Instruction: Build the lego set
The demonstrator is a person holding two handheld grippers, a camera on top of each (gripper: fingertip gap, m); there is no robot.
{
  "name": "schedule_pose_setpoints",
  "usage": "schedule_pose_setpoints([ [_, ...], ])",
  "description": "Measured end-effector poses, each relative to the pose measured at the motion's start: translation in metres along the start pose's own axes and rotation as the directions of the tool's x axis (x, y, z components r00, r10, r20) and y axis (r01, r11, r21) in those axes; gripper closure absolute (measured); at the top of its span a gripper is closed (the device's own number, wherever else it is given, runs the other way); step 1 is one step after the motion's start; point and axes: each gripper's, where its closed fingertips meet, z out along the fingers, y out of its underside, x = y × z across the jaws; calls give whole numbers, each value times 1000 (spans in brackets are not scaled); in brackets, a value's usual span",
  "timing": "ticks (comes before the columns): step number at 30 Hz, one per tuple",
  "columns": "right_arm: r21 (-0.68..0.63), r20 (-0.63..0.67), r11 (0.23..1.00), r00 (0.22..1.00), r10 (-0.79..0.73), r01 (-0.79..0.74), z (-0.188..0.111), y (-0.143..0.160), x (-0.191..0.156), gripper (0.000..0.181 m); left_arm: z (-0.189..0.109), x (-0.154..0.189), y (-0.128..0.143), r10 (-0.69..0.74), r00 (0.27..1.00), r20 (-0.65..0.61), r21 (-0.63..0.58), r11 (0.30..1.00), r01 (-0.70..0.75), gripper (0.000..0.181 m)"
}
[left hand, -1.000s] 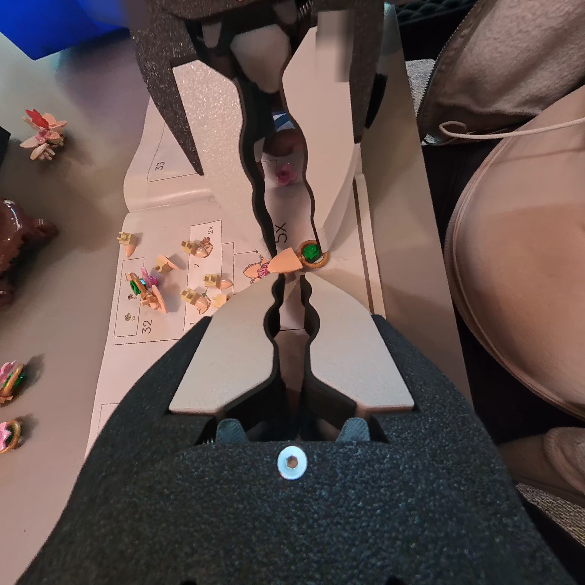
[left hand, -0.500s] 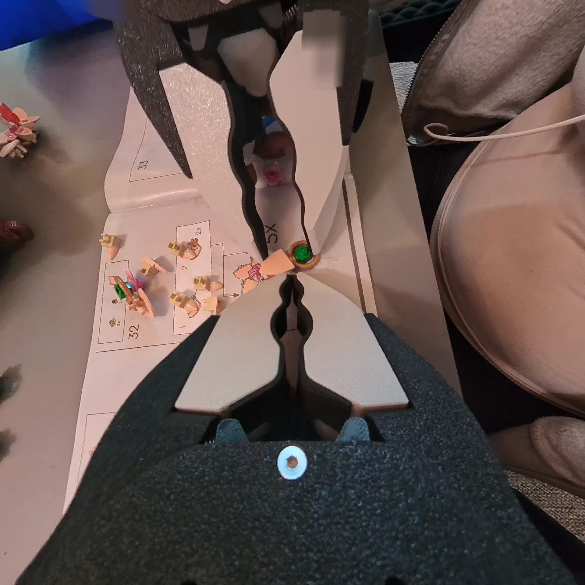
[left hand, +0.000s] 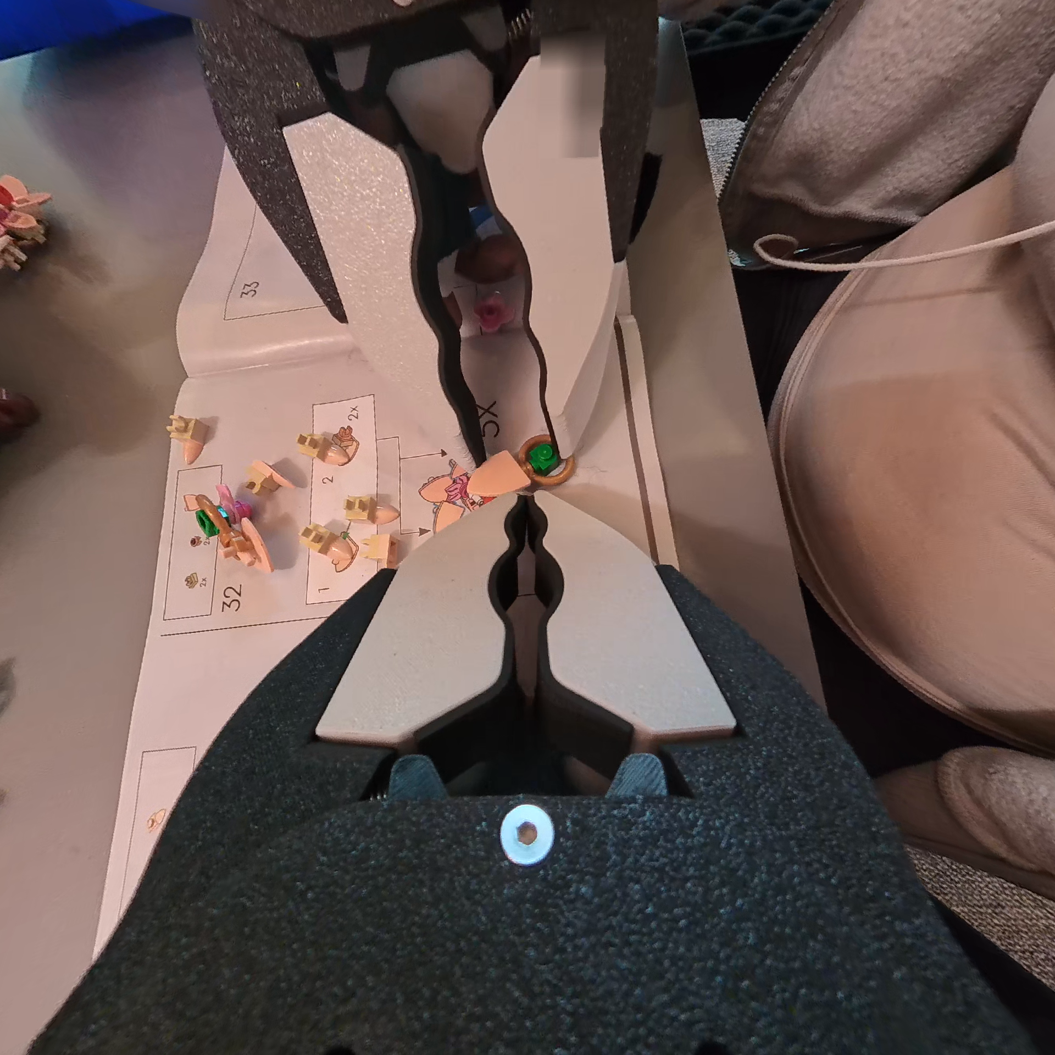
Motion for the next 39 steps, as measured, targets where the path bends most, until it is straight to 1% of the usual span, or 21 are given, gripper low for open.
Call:
schedule_pose_setpoints([
  [15,4,-49,999,998,-42,42,0,-1,1,158,0,1,0,-28,999,-28,-1,1000,28,181],
  [24,11,-40,999,999,-35,36,0,-2,1,157,0,1,0,-49,998,-44,-2,999,49,181],
  [31,-13,-55,999,998,-34,33,-1,-1,5,149,-1,-1,0,-45,999,-18,0,999,45,178],
  [39,-18,-72,999,997,-31,30,-3,0,6,148,-5,-2,3,-49,999,16,-6,999,49,173],
])
